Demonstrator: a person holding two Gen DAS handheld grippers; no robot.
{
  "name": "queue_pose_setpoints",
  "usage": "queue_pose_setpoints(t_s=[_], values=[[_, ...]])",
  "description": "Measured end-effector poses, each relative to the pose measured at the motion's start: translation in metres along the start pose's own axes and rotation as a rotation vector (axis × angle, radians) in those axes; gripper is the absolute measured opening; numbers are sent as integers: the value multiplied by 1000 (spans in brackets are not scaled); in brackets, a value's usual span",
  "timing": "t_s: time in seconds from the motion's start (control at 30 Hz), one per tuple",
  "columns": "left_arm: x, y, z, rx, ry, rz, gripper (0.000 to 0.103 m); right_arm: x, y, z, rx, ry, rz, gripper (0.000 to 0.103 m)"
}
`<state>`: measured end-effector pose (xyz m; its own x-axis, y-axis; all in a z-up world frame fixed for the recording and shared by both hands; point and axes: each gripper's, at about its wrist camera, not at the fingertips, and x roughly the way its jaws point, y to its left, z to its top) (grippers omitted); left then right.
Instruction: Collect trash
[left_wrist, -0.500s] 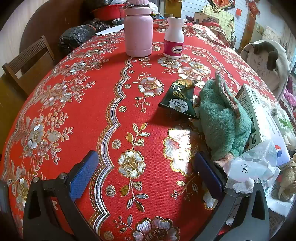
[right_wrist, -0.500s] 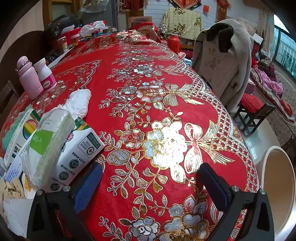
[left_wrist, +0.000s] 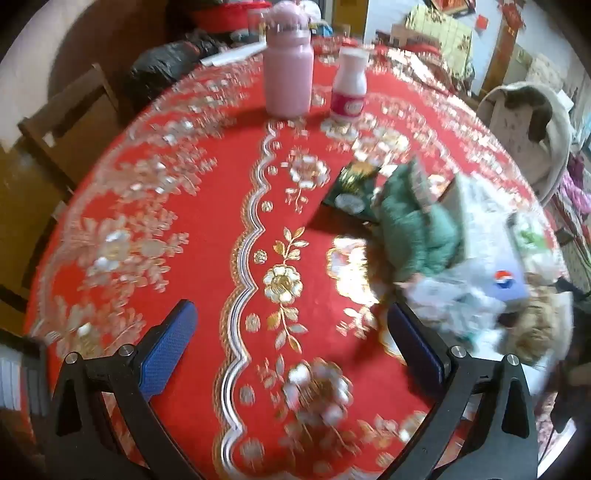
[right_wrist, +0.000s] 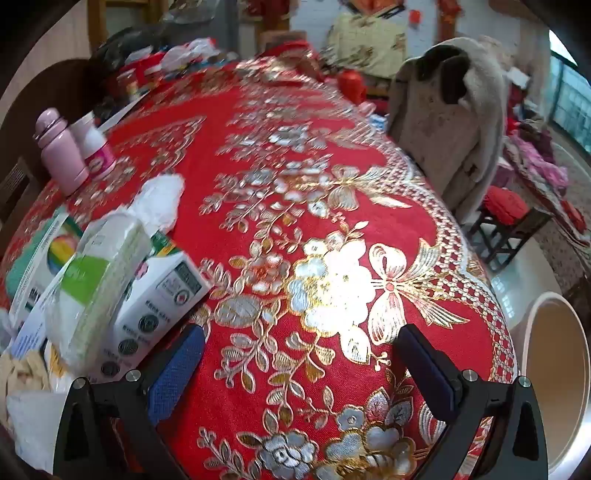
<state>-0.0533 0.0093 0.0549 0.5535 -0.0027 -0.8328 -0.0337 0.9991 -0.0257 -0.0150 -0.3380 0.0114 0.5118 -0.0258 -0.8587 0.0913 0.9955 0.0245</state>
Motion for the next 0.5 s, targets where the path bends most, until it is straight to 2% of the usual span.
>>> queue_pose_setpoints(t_s=[0.07,0.33,0.5], values=[[-22,-7,-1,-1,-30,-9,102,-11,-5,-10,5,22,8,99],[-81,-47,-1,-35,-118,-55,102,-100,-9,-6,-4,-123,57,99],[-97,-66,2,-42,-146,-79,102,-146,6,-7,-50,-202,77,99]])
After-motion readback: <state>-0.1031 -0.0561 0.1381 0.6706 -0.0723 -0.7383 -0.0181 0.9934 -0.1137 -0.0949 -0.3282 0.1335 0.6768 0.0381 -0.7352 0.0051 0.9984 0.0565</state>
